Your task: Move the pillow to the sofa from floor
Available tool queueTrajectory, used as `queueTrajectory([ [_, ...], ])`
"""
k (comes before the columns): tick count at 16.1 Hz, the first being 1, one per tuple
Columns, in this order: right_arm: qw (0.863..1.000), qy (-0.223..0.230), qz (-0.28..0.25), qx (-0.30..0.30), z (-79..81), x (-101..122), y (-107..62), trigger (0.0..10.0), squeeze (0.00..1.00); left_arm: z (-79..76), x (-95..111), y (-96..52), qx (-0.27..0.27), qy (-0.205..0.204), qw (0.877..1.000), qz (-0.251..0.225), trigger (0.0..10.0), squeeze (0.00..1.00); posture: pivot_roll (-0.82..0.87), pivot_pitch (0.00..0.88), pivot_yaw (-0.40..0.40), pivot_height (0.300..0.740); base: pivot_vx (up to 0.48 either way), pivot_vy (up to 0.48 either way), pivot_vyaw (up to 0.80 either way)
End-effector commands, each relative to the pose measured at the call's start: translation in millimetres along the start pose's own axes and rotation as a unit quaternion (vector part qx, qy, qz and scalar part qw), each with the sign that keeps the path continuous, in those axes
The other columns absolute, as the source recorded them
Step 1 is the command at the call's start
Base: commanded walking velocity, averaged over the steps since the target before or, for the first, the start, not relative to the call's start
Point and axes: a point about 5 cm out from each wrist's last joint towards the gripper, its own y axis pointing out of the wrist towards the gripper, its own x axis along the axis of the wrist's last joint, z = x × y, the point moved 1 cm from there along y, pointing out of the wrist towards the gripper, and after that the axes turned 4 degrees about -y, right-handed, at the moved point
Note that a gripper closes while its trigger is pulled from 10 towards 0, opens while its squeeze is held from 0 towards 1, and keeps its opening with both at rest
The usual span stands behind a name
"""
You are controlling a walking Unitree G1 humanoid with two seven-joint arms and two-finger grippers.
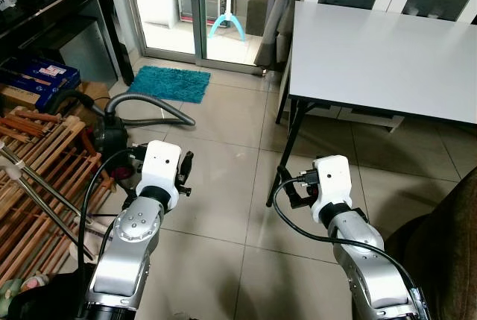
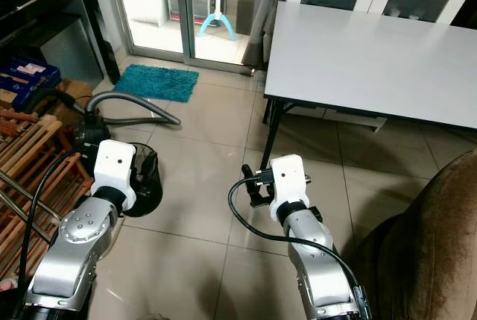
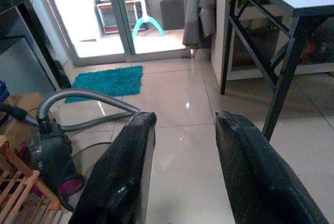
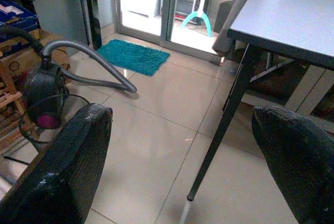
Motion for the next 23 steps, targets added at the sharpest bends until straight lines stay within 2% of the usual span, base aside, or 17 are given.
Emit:
queueTrajectory([
  [1,1.0,0.001,0.002,0.003,-1.2,-1,0.6,10.0,0.0,-0.1,3,1.1,-0.002,0.006,1.0,-0.001,10.0,0.0,-0.02,0.0,-0.026,0.74,0.0,0.0,0.0],
  [8,0.999,0.037,0.015,-0.037,-10.5,-4,-1.9,10.0,0.0,4.7,3,0.9,0.005,0.01,1.0,-0.009,10.0,0.0,-0.02,0.0,-0.026,0.74,0.0,0.0,-0.79],
  [13,0.997,0.041,0.016,-0.059,-15.9,-3,-4.7,10.0,0.0,4.8,3,0.0,0.004,0.018,1.0,-0.015,10.0,0.0,-0.02,0.0,-0.027,0.74,0.0,0.0,-0.78],
  [19,0.995,0.017,0.012,-0.093,-24.5,-1,-5.2,10.0,0.0,5.3,4,2.1,0.004,0.024,1.0,-0.02,10.0,0.0,-0.02,0.0,-0.023,0.74,0.0,0.0,-0.79],
  [22,0.994,0.024,0.022,-0.102,-25.1,-3,-6.1,10.0,0.0,6.6,4,2.4,0.007,0.026,0.999,-0.023,10.0,0.0,-0.02,0.0,-0.023,0.74,0.0,0.0,-0.8],
  [23,0.993,0.041,0.029,-0.105,-26.6,-5,-6.9,10.0,0.0,8.3,3,2.4,0.011,0.024,0.999,-0.022,10.0,0.0,-0.03,0.0,-0.02,0.74,0.0,0.0,-0.8],
])
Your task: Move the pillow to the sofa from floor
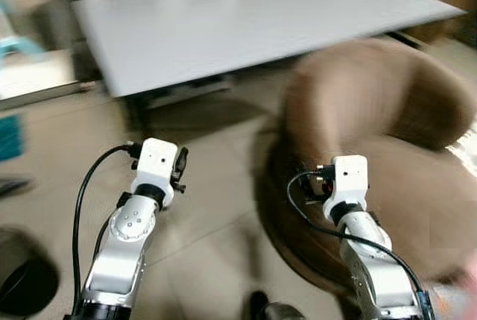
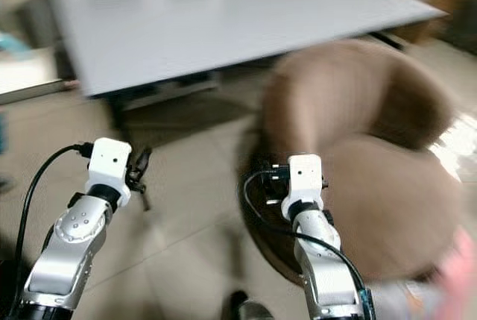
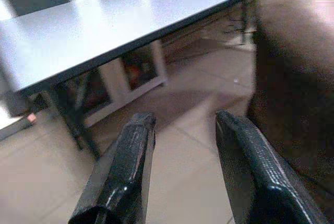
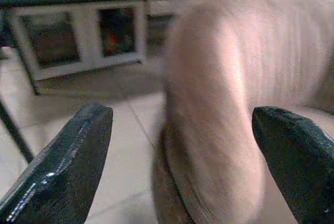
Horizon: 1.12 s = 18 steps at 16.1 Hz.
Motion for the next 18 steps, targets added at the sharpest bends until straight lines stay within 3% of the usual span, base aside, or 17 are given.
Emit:
queueTrajectory([
  [1,1.0,0.015,-0.002,-0.014,-8.5,4.5,-0.8,10.0,0.0,-1.0,2.0,1.5,-0.003,-0.004,1.0,-0.007,10.0,0.0,-0.03,0.0,-0.019,0.74,0.0,0.0,-0.8],
  [9,1.0,0.008,0.001,-0.018,-11.5,5.5,-1.2,10.0,0.0,-3.0,2.8,2.6,-0.007,-0.003,1.0,-0.017,10.0,0.0,-0.03,0.0,-0.02,0.74,0.0,0.0,-0.8],
  [15,0.998,-0.04,-0.012,-0.038,-18.0,7.5,-3.4,10.0,0.0,-3.6,4.1,4.2,-0.009,-0.008,1.0,-0.025,10.0,0.0,-0.05,0.0,-0.018,0.74,0.0,0.0,-0.8],
  [18,0.999,-0.038,-0.01,-0.037,-16.2,7.2,-5.6,10.0,0.0,-4.8,4.2,5.4,-0.015,-0.007,1.0,-0.025,10.0,0.0,-0.05,0.0,-0.013,0.74,0.0,0.086,-0.8],
])
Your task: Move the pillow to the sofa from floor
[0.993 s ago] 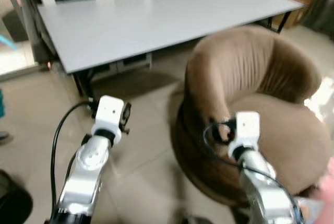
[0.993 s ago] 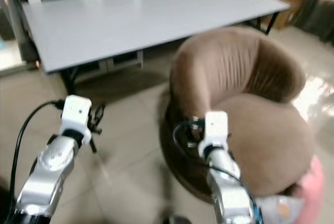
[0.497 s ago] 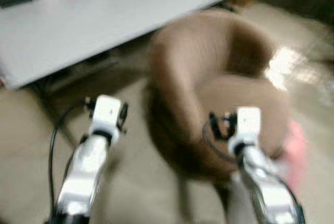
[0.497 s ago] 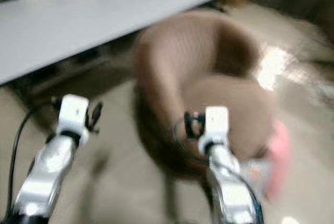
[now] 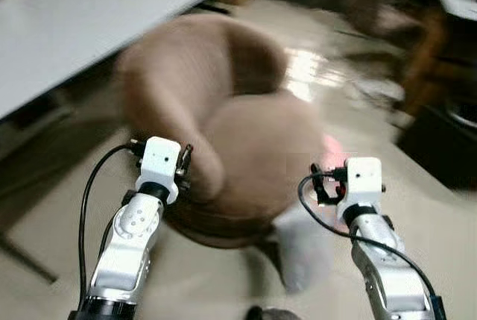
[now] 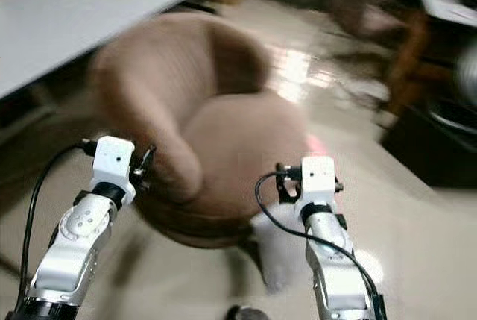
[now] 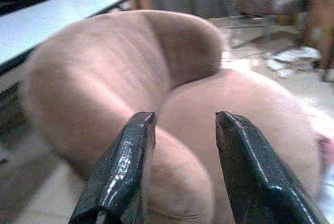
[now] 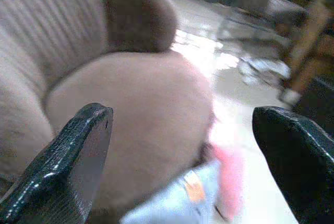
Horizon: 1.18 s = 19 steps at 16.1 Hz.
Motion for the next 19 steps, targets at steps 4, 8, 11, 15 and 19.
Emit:
queueTrajectory([
  [4,1.0,-0.002,-0.01,-0.011,-0.7,6.4,-3.8,10.0,0.0,-0.1,1.7,2.9,-0.008,0.004,1.0,-0.005,10.0,0.0,-0.06,0.0,-0.008,0.74,0.0,0.384,-0.8],
  [8,1.0,0.0,-0.005,-0.017,-2.0,6.2,-5.1,10.0,0.0,-1.7,3.0,6.1,-0.017,0.016,1.0,-0.01,10.0,0.0,-0.07,0.0,-0.005,0.74,0.0,0.323,-0.8],
  [11,1.0,0.002,-0.002,-0.024,-3.5,6.3,-6.0,10.0,0.0,-6.3,4.3,7.5,-0.029,0.029,0.999,-0.017,10.0,0.0,-0.07,0.0,-0.003,0.74,0.0,-0.32,-0.8],
  [15,1.0,0.001,-0.002,-0.027,-4.4,6.6,-5.3,10.0,0.0,1.4,4.9,8.8,-0.006,0.01,1.0,-0.02,10.0,0.0,-0.07,0.0,-0.003,0.74,0.0,0.0,-0.8],
  [19,1.0,-0.02,-0.007,-0.022,-3.0,6.3,-3.1,10.0,0.0,-1.5,5.7,8.4,-0.017,0.004,0.999,-0.029,10.0,0.0,-0.07,0.0,-0.005,0.74,0.064,0.0,-0.8],
])
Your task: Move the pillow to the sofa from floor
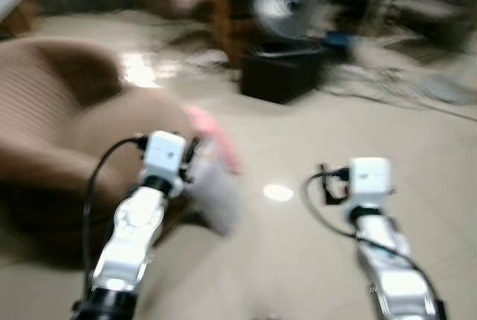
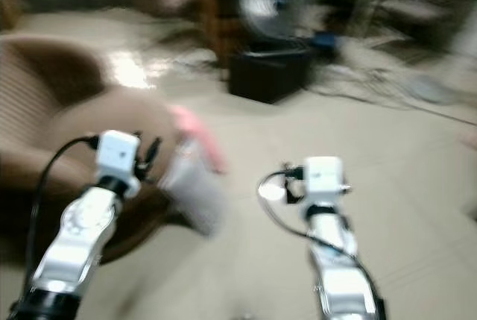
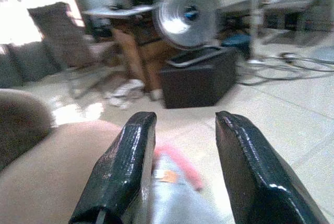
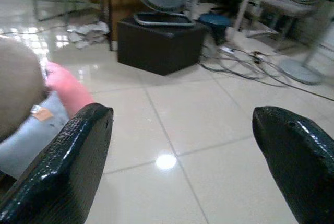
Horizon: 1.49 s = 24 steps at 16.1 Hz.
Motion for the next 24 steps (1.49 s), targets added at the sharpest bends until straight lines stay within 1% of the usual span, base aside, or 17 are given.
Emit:
queueTrajectory([
  [1,1.0,-0.014,-0.005,-0.002,-3.1,1,0.9,10.0,0.0,-2.7,0,0.7,-0.008,-0.003,1.0,-0.001,10.0,0.0,-0.07,0.0,-0.005,0.74,0.255,0.0,-0.8],
  [3,0.999,-0.03,-0.01,0.025,1.4,0,0.9,10.0,0.0,-3.3,0,0.9,-0.008,-0.004,1.0,-0.002,10.0,0.0,-0.07,0.0,-0.007,0.74,0.264,0.0,0.0],
  [6,0.999,-0.026,-0.013,0.038,4.0,1,1.7,10.0,0.0,-2.6,-1,0.8,-0.002,-0.005,1.0,-0.001,10.0,0.0,-0.07,0.0,-0.011,0.74,0.276,0.0,0.0],
  [8,0.996,-0.054,-0.025,0.065,9.3,3,2.1,10.0,0.0,-2.2,-2,0.7,0.001,-0.006,1.0,0.0,10.0,0.0,-0.06,0.0,-0.014,0.74,0.281,0.0,0.0],
  [10,0.995,-0.056,-0.027,0.075,11.2,3,2.2,10.0,0.0,-1.9,-3,0.1,0.003,-0.006,1.0,0.0,10.0,0.0,-0.06,0.0,-0.016,0.74,0.281,0.0,0.72],
  [14,0.995,-0.059,-0.026,0.077,11.5,1,2.6,10.0,0.0,-1.3,-4,-1.3,0.005,-0.005,1.0,0.002,10.0,0.0,-0.06,0.0,-0.015,0.74,0.282,0.0,0.8],
  [16,0.996,-0.051,-0.023,0.074,11.0,-1,2.1,10.0,0.0,-1.1,-4,-1.4,0.005,-0.004,1.0,0.003,10.0,0.0,-0.06,0.0,-0.015,0.74,0.281,0.0,0.0],
  [24,0.996,-0.05,-0.027,0.071,10.3,0,2.4,10.0,0.0,-0.2,-4,-0.1,0.006,-0.005,1.0,0.004,10.0,0.0,-0.07,0.0,-0.012,0.74,0.292,0.0,0.0],
])
